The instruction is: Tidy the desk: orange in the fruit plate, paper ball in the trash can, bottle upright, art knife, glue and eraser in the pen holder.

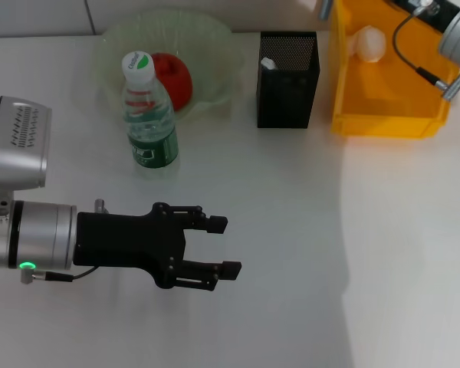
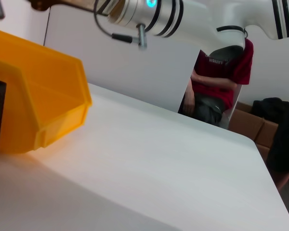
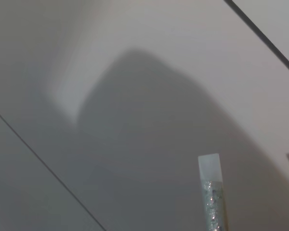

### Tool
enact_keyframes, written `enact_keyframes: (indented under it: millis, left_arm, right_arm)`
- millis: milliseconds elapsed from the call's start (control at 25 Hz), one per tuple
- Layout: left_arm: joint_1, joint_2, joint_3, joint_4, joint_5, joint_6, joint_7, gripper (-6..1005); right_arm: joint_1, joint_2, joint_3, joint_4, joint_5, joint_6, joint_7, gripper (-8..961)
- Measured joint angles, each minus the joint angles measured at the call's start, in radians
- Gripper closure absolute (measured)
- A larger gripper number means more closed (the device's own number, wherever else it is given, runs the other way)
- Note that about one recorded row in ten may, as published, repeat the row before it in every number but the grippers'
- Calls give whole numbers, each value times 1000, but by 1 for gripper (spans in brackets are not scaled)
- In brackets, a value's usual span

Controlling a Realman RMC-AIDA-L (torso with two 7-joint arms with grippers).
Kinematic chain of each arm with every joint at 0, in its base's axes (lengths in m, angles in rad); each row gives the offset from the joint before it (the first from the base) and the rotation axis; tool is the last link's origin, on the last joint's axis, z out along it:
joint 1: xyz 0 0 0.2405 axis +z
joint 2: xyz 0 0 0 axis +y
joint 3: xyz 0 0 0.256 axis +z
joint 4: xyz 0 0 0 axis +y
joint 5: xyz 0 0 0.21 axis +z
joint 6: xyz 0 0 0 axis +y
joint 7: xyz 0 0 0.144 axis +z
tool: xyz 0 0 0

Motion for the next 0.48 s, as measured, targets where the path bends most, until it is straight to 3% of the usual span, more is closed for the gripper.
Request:
enact_keyframes:
  millis: [160,480]
  left_arm:
    - [-3,-1,0,-4,-1,-1,-1,223]
    - [-8,-1,-2,-7,-3,-6,-1,223]
  right_arm:
    - [18,16,-34,10,-9,71,-48,844]
    - [56,18,-127,33,-17,169,-68,846]
